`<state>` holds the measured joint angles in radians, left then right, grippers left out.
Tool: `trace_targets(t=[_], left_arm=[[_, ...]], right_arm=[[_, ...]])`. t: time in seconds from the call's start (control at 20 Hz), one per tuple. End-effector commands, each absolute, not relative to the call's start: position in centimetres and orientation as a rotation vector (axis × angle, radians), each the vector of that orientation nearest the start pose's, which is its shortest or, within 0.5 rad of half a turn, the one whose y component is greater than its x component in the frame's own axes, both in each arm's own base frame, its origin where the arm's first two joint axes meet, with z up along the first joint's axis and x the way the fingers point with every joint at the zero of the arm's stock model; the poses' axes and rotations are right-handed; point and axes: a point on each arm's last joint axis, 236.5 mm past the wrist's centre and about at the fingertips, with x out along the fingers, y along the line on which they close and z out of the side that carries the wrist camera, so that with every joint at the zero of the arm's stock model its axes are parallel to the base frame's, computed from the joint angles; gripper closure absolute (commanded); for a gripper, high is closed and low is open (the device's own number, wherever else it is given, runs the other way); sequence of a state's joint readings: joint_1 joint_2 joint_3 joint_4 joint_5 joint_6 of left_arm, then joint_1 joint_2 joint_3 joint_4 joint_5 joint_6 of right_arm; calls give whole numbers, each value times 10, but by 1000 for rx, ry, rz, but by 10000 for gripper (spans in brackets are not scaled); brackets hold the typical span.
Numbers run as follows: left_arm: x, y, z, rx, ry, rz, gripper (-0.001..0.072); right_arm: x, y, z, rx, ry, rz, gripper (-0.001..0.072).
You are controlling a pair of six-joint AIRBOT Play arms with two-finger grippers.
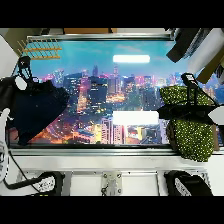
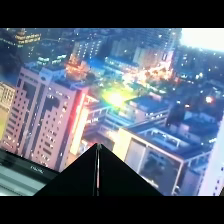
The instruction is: Fold the clothes and pants, and hang the long-sleeved shirts on hangers.
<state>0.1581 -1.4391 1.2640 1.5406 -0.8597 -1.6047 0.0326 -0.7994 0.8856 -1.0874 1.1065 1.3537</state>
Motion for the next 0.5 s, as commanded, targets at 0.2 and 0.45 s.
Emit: trace_targets(t=[0.2, 0.45], left_arm=[[477, 122, -94, -27, 1263, 184, 6], [461, 121, -117, -53, 1366, 199, 141]], right_arm=[[306, 109, 98, 205, 964, 419, 672], [306, 109, 98, 205, 964, 419, 672]])
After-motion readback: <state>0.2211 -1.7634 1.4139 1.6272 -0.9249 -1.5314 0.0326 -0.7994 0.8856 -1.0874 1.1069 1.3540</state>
